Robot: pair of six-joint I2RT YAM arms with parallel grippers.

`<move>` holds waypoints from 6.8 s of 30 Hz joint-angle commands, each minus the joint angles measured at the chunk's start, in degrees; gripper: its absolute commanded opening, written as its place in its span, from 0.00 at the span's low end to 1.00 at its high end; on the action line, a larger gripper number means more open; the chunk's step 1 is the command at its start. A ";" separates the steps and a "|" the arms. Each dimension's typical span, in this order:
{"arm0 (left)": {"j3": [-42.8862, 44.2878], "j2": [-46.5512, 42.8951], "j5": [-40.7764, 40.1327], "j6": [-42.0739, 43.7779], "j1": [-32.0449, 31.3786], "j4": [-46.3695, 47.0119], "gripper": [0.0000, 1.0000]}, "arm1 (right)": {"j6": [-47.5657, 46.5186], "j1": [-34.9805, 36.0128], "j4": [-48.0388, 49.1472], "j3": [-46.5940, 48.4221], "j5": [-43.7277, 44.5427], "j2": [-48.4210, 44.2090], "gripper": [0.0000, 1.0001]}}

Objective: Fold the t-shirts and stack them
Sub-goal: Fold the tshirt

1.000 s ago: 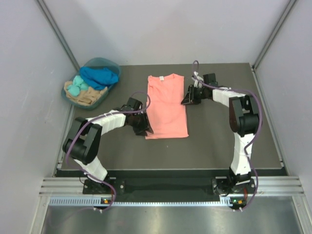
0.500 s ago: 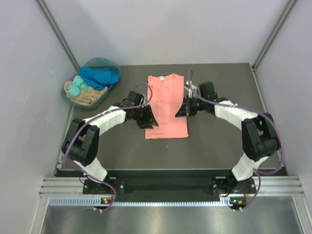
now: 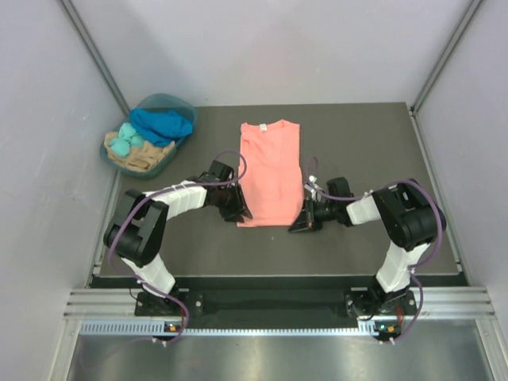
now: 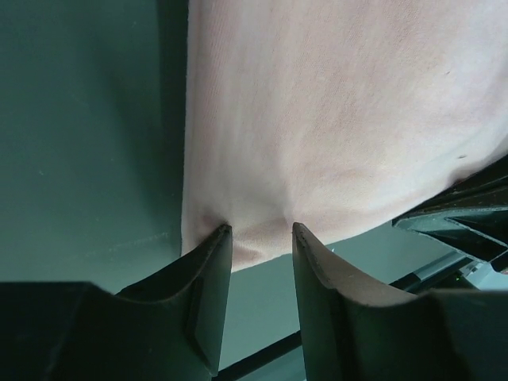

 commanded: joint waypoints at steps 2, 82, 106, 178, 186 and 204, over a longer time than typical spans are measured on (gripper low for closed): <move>-2.06 0.33 -6.04 1.12 -0.15 -1.64 0.42 | -2.61 -0.40 1.79 0.34 -1.07 -4.88 0.01; -6.28 -4.41 -5.16 7.37 2.75 -6.31 0.00 | -3.84 0.21 -25.19 0.00 28.63 -13.15 0.06; -18.32 -17.34 0.11 1.65 -0.59 -5.96 0.40 | 2.92 6.01 -25.55 -13.63 28.90 -28.18 0.37; -13.75 -21.03 -6.40 -4.24 -7.88 -8.15 0.00 | 5.47 8.56 -28.89 -18.20 31.09 -43.82 0.00; -12.69 -22.35 -5.43 -3.97 -7.97 -9.47 0.00 | 6.44 9.26 -31.00 -19.08 32.23 -50.68 0.00; -7.26 -22.00 -4.28 -2.66 -7.88 -11.84 0.00 | 6.44 9.61 -33.99 -15.22 32.76 -54.64 0.00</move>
